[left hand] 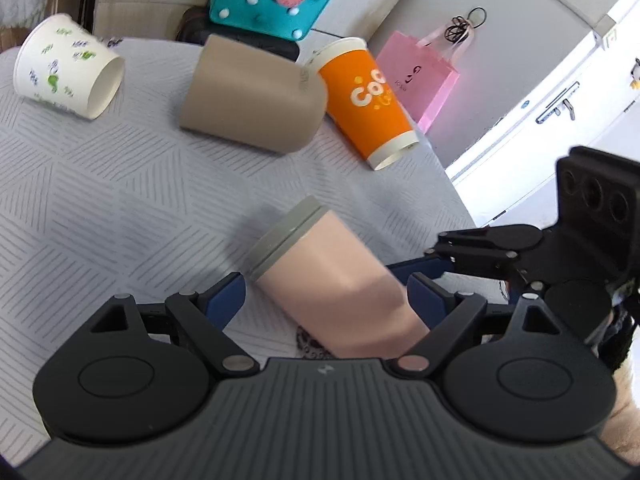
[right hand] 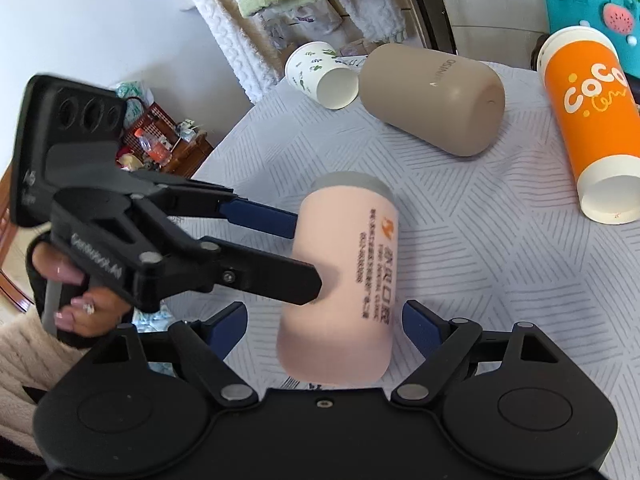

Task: Flip cup upright
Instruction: 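Rotate the held pink tumbler with the right gripper, grey lid turning upward, then lower the upright pink tumbler onto the table with the right gripper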

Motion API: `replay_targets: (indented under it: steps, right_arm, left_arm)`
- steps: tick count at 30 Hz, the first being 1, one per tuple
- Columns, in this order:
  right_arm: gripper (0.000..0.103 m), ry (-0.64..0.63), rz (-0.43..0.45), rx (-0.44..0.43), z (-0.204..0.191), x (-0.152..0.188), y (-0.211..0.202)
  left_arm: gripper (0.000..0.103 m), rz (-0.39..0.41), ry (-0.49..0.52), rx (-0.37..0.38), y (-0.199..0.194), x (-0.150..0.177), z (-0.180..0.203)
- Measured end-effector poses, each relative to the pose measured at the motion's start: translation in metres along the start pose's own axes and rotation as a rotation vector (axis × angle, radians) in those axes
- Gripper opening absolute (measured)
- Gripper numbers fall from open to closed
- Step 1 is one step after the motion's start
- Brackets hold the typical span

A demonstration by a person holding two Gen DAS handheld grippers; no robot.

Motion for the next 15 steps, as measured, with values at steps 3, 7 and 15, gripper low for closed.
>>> replay_targets:
  steps: [3, 7, 15]
  right_arm:
    - [0.083, -0.011, 0.009, -0.012, 0.001, 0.000, -0.002]
    - [0.070, -0.017, 0.000, 0.000, 0.005, -0.001, 0.002]
    - [0.070, 0.060, 0.041, -0.012, 0.017, 0.004, -0.002]
  left_arm:
    - [0.084, -0.016, -0.015, 0.011, 0.004, 0.002, 0.002]
    - [0.079, 0.001, -0.049, 0.005, 0.008, 0.004, 0.001]
    - [0.073, -0.012, -0.081, 0.037, 0.014, 0.000, -0.004]
Point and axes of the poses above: each gripper's, at about its wrist camera, not at the fingertips, and y roughly the way its jaws point, z to its right, x to its underside, the point moved 2 cm from there along y, roughly the way its jaws point, and after that the axes turned 11 degrees about z, right-handed, at the moved point
